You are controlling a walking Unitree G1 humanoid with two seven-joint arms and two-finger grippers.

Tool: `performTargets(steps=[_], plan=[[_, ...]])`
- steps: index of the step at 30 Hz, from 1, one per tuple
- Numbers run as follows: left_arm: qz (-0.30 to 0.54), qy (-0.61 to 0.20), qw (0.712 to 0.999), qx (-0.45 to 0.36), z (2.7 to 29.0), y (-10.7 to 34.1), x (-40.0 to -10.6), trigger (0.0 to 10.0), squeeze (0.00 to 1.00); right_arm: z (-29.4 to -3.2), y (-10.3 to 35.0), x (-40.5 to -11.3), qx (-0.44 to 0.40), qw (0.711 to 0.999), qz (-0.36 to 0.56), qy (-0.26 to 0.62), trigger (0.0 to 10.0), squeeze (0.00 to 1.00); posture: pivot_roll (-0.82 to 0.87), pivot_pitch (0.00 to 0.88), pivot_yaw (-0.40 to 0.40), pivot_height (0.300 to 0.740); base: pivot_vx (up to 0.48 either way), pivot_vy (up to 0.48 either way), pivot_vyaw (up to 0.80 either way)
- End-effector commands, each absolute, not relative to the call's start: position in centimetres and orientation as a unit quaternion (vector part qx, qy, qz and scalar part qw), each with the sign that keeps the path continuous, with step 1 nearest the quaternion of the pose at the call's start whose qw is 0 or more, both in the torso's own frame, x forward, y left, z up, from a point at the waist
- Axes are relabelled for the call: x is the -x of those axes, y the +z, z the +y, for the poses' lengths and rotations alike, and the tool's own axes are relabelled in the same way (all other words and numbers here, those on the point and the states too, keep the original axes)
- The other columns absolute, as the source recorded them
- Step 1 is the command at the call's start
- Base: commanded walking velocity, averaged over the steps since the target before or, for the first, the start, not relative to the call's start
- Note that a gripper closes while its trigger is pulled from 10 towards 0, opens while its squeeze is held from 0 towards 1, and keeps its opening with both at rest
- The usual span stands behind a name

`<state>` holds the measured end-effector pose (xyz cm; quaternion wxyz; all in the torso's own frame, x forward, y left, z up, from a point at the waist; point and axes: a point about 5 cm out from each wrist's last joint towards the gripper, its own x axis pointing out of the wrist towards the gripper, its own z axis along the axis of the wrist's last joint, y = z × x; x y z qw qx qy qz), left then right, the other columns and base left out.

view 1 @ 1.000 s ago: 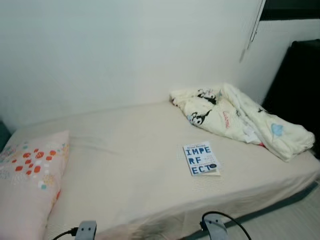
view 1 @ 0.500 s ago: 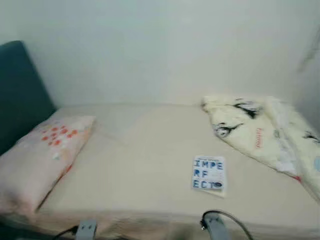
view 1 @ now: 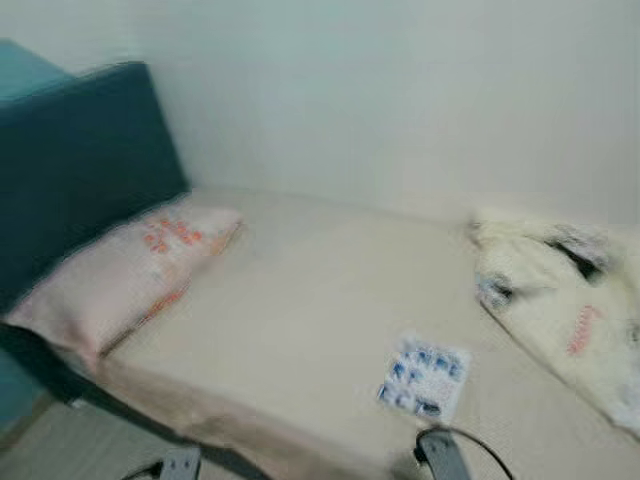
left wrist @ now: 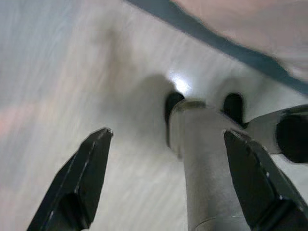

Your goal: Clean up the room

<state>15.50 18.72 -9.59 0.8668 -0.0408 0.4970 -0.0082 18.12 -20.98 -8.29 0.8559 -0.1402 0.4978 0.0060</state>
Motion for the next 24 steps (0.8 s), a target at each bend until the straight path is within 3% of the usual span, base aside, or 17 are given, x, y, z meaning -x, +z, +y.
performTargets(steps=[1,7,13,24], plan=[[0.489,-0.007,0.872,0.033,19.0,-9.3,-16.1,10.0,0.0,-20.6,-8.3,-18.2,0.141,0.856,0.497,0.009,10.0,0.0,-0.06,0.0,0.002,0.74,0.0,0.0,0.0],[0.488,-0.005,0.872,0.03,19.0,-9.3,-16.2,10.0,0.0,-20.5,-8.3,-18.3,0.136,0.859,0.494,0.012,10.0,0.0,-0.06,0.0,0.002,0.74,0.0,0.0,0.0],[0.49,-0.002,0.871,0.023,19.1,-9.3,-16.3,10.0,0.0,-20.5,-8.2,-18.4,0.135,0.86,0.492,0.013,10.0,0.0,-0.06,0.0,0.001,0.74,0.0,-0.471,0.0],[0.489,0.021,0.872,0.022,19.5,-9.2,-16.3,10.0,0.0,-20.1,-7.8,-19.3,0.137,0.866,0.48,0.022,10.0,0.0,-0.06,0.0,-0.004,0.74,0.0,0.0,0.0]])
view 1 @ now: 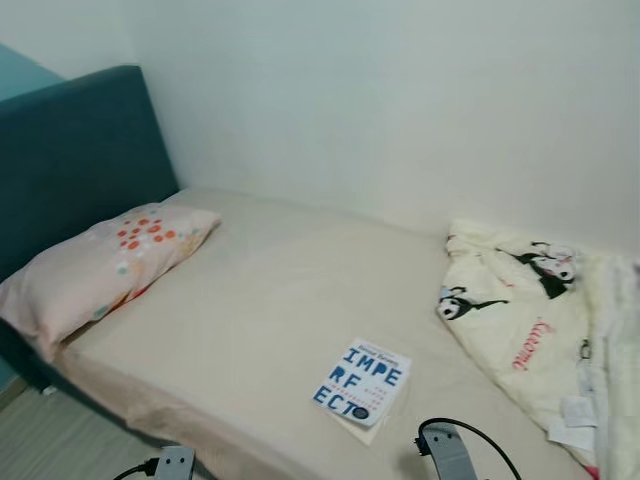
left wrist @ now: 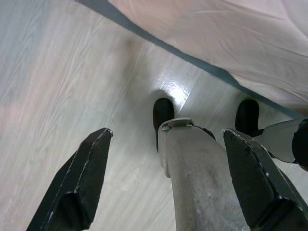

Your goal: Clean up the room

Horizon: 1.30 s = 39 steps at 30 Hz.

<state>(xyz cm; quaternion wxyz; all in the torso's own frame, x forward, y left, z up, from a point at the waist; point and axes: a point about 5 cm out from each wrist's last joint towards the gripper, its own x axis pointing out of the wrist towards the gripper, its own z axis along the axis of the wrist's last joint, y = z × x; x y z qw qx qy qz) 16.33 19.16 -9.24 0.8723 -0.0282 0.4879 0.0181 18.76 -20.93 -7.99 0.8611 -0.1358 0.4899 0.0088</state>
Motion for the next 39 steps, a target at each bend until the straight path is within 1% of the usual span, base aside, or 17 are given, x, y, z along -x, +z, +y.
performTargets(steps=[1,6,8,9,10,11,12,13,14,15,18,19,20,25,30,32,39], plan=[[0.49,0.021,0.871,0.022,19.5,-9.2,-16.3,10.0,0.0,-20.0,-7.7,-19.6,0.138,0.868,0.477,0.024,10.0,0.0,-0.06,0.0,-0.004,0.74,0.0,0.0,0.0],[0.491,0.021,0.871,0.019,19.5,-9.3,-16.2,10.0,0.0,-19.8,-7.0,-20.9,0.125,0.882,0.455,0.019,10.0,0.0,-0.06,0.0,-0.005,0.74,0.0,0.0,0.0],[0.491,0.022,0.871,0.017,19.6,-9.3,-16.1,10.0,0.0,-19.7,-5.6,-23.2,0.07,0.905,0.419,-0.002,10.0,0.0,-0.06,0.0,-0.003,0.74,0.0,0.0,0.0],[0.491,0.022,0.871,0.017,19.6,-9.3,-16.1,10.0,0.0,-19.7,-5.6,-23.2,0.07,0.905,0.419,-0.002,10.0,0.0,-0.06,0.0,-0.003,0.74,0.0,0.0,0.0],[0.491,0.022,0.871,0.017,19.6,-9.3,-16.1,10.0,0.0,-19.7,-5.2,-23.9,0.051,0.912,0.407,-0.008,10.0,0.0,-0.06,0.0,-0.003,0.74,0.0,0.0,0.0],[0.49,0.023,0.871,0.016,19.7,-9.3,-16.1,10.0,0.0,-19.7,-4.1,-25.4,0.021,0.924,0.382,-0.016,10.0,0.0,-0.06,0.0,-0.002,0.74,0.0,0.0,0.0],[0.49,0.023,0.871,0.016,19.7,-9.3,-16.1,10.0,0.0,-19.7,-4.1,-25.4,0.021,0.924,0.382,-0.016,10.0,0.0,-0.06,0.0,-0.002,0.74,0.0,0.0,0.0],[0.49,0.023,0.871,0.016,19.7,-9.3,-16.1,10.0,0.0,-19.7,-3.2,-26.5,-0.002,0.932,0.362,-0.021,10.0,0.0,-0.06,0.0,-0.002,0.74,0.0,0.0,0.0],[0.49,0.023,0.871,0.016,19.7,-9.3,-16.1,10.0,0.0,-19.7,-3.2,-26.5,-0.002,0.932,0.362,-0.021,10.0,0.0,-0.06,0.0,-0.002,0.74,0.0,0.0,0.0],[0.489,0.024,0.872,0.016,19.8,-9.2,-16.1,10.0,0.0,-19.7,-2.1,-27.8,-0.023,0.94,0.341,-0.023,10.0,0.0,-0.06,0.0,-0.001,0.736,0.0,0.0,0.0],[0.488,0.024,0.872,0.016,19.9,-9.2,-16.1,10.0,0.0,-19.8,-1.4,-28.6,-0.037,0.944,0.327,-0.024,10.0,0.0,-0.05,0.0,-0.002,0.731,0.0,0.0,0.0],[0.485,0.028,0.874,0.017,20.0,-9.1,-16.2,10.0,0.0,-19.5,0.7,-30.7,-0.068,0.956,0.285,-0.016,10.0,0.0,-0.05,0.0,-0.003,0.721,0.0,0.0,0.0],[0.483,0.029,0.875,0.017,20.1,-9.1,-16.3,10.0,0.0,-19.3,1.3,-31.3,-0.078,0.959,0.271,-0.011,10.0,0.0,-0.05,0.0,-0.003,0.716,0.0,0.0,0.0],[0.48,0.033,0.876,0.015,20.4,-9.0,-16.4,10.0,0.0,-18.6,2.0,-31.9,-0.111,0.96,0.255,-0.002,10.0,0.0,-0.04,0.0,0.0,0.696,0.0,0.0,0.0],[0.479,0.033,0.877,0.011,20.6,-9.0,-16.3,10.0,0.0,-18.1,1.6,-31.7,-0.14,0.956,0.258,0.001,10.0,0.0,-0.03,0.0,0.004,0.676,0.0,0.0,0.0],[0.479,0.033,0.877,0.007,20.9,-9.0,-16.2,10.0,0.0,-17.9,1.2,-31.4,-0.161,0.951,0.264,-0.002,10.0,0.0,-0.03,0.0,0.009,0.661,0.0,0.0,0.0],[0.479,0.033,0.877,0.0,21.4,-9.0,-16.0,10.0,0.0,-17.5,0.6,-30.9,-0.185,0.944,0.272,-0.004,10.0,0.0,-0.02,0.003,0.016,0.636,0.0,0.0,0.0]])
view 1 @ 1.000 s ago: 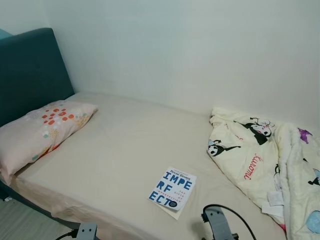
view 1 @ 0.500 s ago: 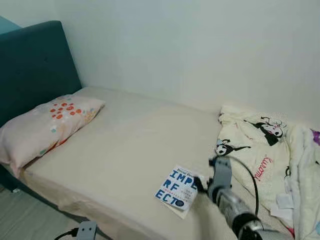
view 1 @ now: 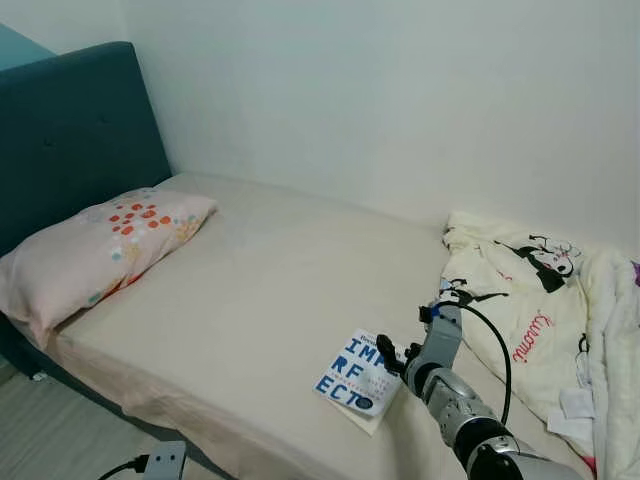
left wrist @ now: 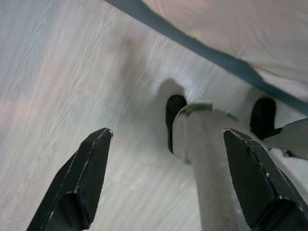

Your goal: Clean up the room

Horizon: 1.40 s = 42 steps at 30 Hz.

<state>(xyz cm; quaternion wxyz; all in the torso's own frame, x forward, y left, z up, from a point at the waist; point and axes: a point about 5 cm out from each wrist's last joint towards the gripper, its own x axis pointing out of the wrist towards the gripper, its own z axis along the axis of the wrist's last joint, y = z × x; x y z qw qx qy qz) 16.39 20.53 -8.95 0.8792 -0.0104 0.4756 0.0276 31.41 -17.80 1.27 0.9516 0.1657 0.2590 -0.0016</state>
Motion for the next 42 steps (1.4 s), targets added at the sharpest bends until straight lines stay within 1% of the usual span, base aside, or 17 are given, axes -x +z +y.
performTargets(steps=[1,5,11,17,25,27,36,37,40,42], plan=[[0.479,0.033,0.877,0.0,21.4,-9.0,-16.0,10.0,0.0,-17.5,0.6,-30.9,-0.185,0.944,0.272,-0.004,10.0,0.0,-0.02,0.003,0.016,0.636,0.0,0.0,0.0],[0.477,0.027,0.879,-0.005,21.5,-8.9,-16.1,10.0,0.0,-17.3,0.6,-30.9,-0.207,0.941,0.266,-0.008,10.0,0.0,-0.01,0.021,0.023,0.636,0.0,0.0,0.0],[0.476,0.025,0.879,-0.007,21.5,-8.9,-16.0,10.0,0.0,-17.3,0.5,-30.8,-0.211,0.94,0.267,-0.011,10.0,0.0,0.0,0.031,0.025,0.636,0.0,0.0,0.0],[0.474,0.027,0.88,-0.011,22.1,-8.7,-16.0,10.0,0.0,-16.4,0.3,-30.6,-0.218,0.938,0.268,-0.005,10.0,0.0,0.0,0.042,0.025,0.636,0.0,0.0,0.0],[0.477,0.016,0.879,-0.017,21.8,-8.9,-15.8,10.0,0.0,-16.6,-0.1,-30.2,-0.228,0.939,0.257,-0.009,10.0,0.0,0.0,0.043,0.027,0.636,0.0,0.0,0.0],[0.478,0.014,0.878,-0.018,21.7,-8.9,-15.8,10.0,0.0,-16.9,-0.2,-30.0,-0.227,0.939,0.259,-0.017,10.0,0.0,0.0,0.043,0.029,0.636,0.0,0.0,0.25],[0.478,0.009,0.878,-0.019,21.7,-8.9,-15.7,10.0,0.0,-18.5,-0.3,-29.8,-0.232,0.937,0.254,-0.062,10.0,0.0,0.01,0.055,0.034,0.636,0.0,0.0,0.72],[0.478,0.009,0.878,-0.02,21.7,-9.0,-15.6,10.0,0.0,-19.0,-0.2,-29.8,-0.235,0.935,0.253,-0.079,10.0,0.0,0.01,0.067,0.041,0.636,0.0,0.0,0.0],[0.478,0.008,0.878,-0.02,21.8,-9.0,-15.6,10.0,0.0,-19.4,-0.2,-29.8,-0.237,0.934,0.252,-0.09,10.0,0.0,0.01,0.067,0.041,0.636,0.0,0.0,0.0],[0.48,0.006,0.877,-0.022,22.0,-9.0,-15.3,10.0,0.0,-20.3,-0.2,-29.6,-0.242,0.93,0.251,-0.114,10.0,0.0,0.01,0.09,0.048,0.636,0.0,0.0,0.0]])
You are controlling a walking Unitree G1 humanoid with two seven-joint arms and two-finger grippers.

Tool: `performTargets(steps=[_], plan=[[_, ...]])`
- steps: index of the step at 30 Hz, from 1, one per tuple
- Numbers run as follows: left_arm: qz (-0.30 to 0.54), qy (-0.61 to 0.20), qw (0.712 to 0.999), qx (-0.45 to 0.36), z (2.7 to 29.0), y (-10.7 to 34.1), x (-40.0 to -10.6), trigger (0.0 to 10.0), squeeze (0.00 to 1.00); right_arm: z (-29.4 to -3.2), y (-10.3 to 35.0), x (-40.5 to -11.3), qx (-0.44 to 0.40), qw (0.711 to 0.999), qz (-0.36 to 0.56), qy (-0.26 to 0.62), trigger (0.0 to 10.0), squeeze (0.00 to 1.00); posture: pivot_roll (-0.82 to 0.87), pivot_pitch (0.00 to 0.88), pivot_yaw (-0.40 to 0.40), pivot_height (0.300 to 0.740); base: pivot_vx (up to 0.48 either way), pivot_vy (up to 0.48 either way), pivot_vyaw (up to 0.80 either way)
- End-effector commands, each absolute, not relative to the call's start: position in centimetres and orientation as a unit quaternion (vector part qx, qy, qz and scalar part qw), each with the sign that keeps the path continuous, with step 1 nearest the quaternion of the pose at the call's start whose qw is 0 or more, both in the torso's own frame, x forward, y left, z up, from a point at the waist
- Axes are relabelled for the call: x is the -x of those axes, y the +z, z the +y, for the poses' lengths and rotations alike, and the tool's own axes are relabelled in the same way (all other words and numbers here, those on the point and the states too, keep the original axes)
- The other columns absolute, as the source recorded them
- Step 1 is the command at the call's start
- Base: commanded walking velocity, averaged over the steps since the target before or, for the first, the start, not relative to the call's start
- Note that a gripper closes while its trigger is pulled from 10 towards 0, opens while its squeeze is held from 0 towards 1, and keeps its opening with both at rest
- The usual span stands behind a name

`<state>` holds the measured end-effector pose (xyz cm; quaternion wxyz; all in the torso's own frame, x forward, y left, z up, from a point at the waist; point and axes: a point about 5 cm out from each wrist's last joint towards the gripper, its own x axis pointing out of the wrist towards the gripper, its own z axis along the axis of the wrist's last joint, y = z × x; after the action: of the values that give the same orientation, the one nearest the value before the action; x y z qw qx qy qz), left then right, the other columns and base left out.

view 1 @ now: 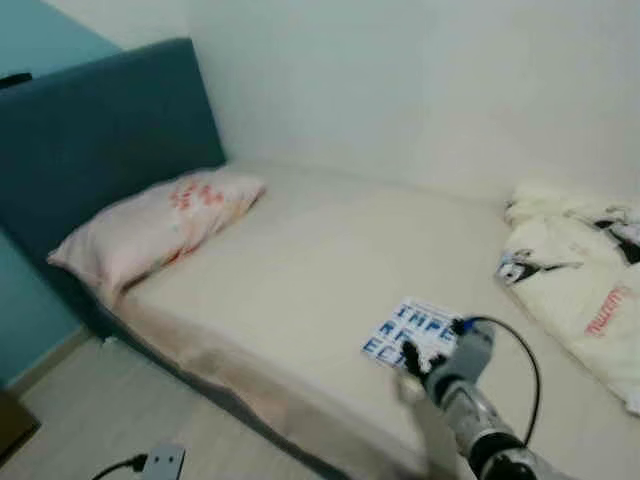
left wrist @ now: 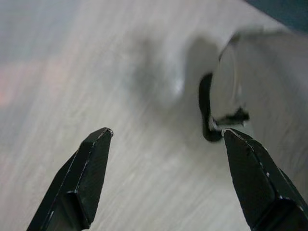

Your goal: Clean up the room

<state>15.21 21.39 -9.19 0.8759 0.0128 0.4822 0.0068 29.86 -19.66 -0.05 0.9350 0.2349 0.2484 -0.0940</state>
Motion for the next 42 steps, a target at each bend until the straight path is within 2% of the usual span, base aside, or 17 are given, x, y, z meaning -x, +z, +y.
performTargets(steps=[1,6,14,21,25,30,36,42], plan=[[0.48,0.006,0.877,-0.022,22.0,-9.0,-15.3,10.0,0.0,-20.3,-0.2,-29.6,-0.242,0.93,0.251,-0.114,10.0,0.0,0.01,0.09,0.048,0.636,0.0,0.0,0.0],[0.483,0.005,0.875,-0.027,22.8,-9.1,-14.4,10.0,0.0,-22.3,-0.4,-29.0,-0.254,0.918,0.255,-0.166,10.0,0.0,0.04,0.137,0.06,0.636,0.0,0.0,0.0],[0.476,0.012,0.879,-0.024,23.9,-8.9,-13.8,10.0,0.0,-23.8,0.3,-29.2,-0.276,0.913,0.232,-0.191,10.0,0.0,0.07,0.207,0.083,0.636,0.0,0.0,0.0],[0.436,0.008,0.9,-0.019,24.5,-8.1,-15.0,10.0,0.0,-24.4,1.9,-30.5,-0.313,0.914,0.187,-0.178,10.0,0.0,0.11,0.284,0.104,0.632,0.0,0.0,0.0],[0.395,-0.017,0.918,-0.029,24.8,-7.0,-16.3,10.0,0.0,-24.9,4.7,-32.5,-0.357,0.917,0.111,-0.143,10.0,0.0,0.14,0.343,0.122,0.612,0.0,0.0,0.0],[0.38,-0.023,0.924,-0.031,25.1,-6.6,-16.4,10.0,0.0,-25.4,6.0,-33.2,-0.372,0.915,0.077,-0.138,10.0,0.0,0.15,0.379,0.134,0.607,0.0,0.0,0.0],[0.375,-0.033,0.926,-0.035,25.4,-6.6,-15.2,10.0,0.0,-25.6,6.0,-33.1,-0.369,0.915,0.077,-0.142,10.0,0.0,0.18,0.412,0.144,0.607,0.0,0.0,0.0],[0.371,-0.038,0.927,-0.04,26.1,-6.2,-12.8,10.0,0.0,-25.8,6.3,-33.3,-0.368,0.916,0.074,-0.138,10.0,0.0,0.22,0.457,0.156,0.607,0.0,0.0,0.0]])
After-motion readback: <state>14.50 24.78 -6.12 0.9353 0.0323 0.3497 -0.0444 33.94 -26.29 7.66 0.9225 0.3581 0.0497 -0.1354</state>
